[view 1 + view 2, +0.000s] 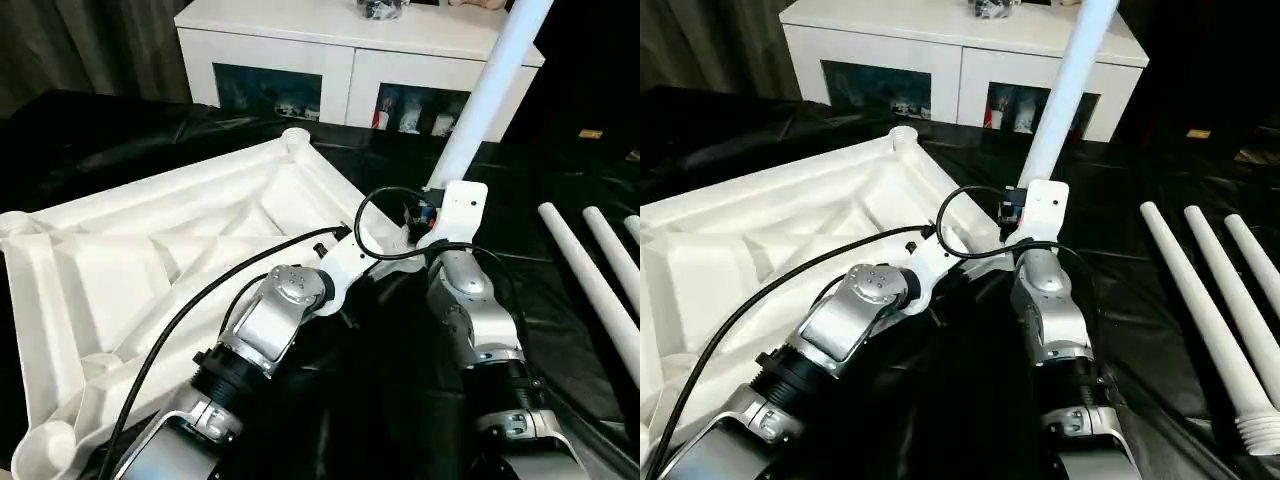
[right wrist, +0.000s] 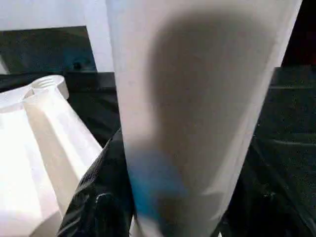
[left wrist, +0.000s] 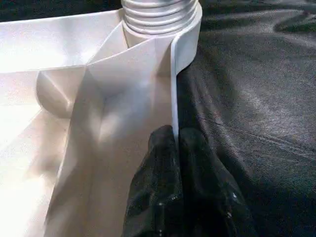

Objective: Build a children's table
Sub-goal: Rotate leg to tighten

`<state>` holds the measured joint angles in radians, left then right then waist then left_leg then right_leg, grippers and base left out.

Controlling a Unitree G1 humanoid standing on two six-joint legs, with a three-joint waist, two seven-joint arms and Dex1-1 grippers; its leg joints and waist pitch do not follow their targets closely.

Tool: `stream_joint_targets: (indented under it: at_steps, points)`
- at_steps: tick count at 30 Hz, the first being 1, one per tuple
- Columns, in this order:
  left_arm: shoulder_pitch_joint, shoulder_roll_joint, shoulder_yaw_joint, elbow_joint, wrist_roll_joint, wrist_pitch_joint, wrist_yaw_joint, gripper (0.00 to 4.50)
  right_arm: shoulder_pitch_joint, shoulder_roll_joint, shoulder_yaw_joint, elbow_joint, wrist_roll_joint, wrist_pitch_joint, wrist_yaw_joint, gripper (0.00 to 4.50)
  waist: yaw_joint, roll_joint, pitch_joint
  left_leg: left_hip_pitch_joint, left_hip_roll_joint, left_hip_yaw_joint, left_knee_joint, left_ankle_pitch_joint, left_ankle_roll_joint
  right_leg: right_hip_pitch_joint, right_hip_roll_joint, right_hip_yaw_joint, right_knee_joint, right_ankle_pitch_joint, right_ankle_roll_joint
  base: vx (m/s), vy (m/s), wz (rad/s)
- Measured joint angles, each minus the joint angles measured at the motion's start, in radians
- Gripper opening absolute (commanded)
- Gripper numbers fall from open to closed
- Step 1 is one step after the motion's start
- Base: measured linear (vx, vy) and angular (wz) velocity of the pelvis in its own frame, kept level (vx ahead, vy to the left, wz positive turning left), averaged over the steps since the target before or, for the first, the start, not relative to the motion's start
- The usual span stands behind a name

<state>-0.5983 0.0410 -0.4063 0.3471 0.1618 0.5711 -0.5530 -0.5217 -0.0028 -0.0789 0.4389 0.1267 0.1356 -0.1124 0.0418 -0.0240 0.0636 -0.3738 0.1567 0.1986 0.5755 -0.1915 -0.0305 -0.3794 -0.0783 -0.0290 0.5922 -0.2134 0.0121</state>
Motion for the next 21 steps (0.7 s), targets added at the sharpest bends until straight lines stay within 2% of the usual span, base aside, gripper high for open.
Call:
stream_joint_targets:
  at_steps: [9,11,12,14,21]
  points:
    - [0.0,0.003,0.019,-0.001,-0.012,0.003,-0.007,0.0,-0.007,0.008,-0.011,0.024,-0.001,-0.037,0.019,1.85,-0.004,0.0,0.0,0.0,0.0,0.0,0.0,0.0,0.0,-0.001,0.0,0.0,0.0,0.001,0.001,0.0,0.0,0.0]
    - [0.0,0.005,0.027,-0.001,-0.019,0.003,-0.014,0.0,-0.007,0.008,-0.014,0.024,0.002,-0.04,0.029,2.41,-0.006,0.0,0.0,-0.001,0.0,0.0,0.0,0.0,0.0,-0.001,0.0,0.0,0.0,0.001,0.001,0.0,0.0,0.0]
    - [0.0,0.008,0.028,-0.001,-0.022,0.003,-0.018,0.0,-0.007,0.009,-0.017,0.025,0.011,-0.04,0.034,2.41,-0.006,0.0,0.0,-0.001,0.0,0.0,0.0,0.0,0.0,-0.001,0.0,0.0,0.0,0.001,0.001,0.0,0.0,0.0]
    - [0.0,0.01,0.028,-0.004,-0.036,0.0,-0.036,0.0,0.012,0.013,-0.028,0.058,0.03,-0.033,0.043,2.64,-0.001,0.001,0.002,-0.003,0.0,0.0,0.0,0.0,0.0,-0.002,0.0,-0.001,0.0,0.001,0.001,0.0,0.0,0.0]
    - [0.0,0.044,0.022,-0.027,-0.051,-0.015,-0.095,0.0,0.033,0.01,-0.038,0.045,0.051,-0.016,0.101,3.34,0.0,0.005,0.004,-0.01,0.002,0.0,0.0,0.001,0.002,-0.008,0.0,-0.004,0.001,0.001,0.001,0.0,0.0,0.0]
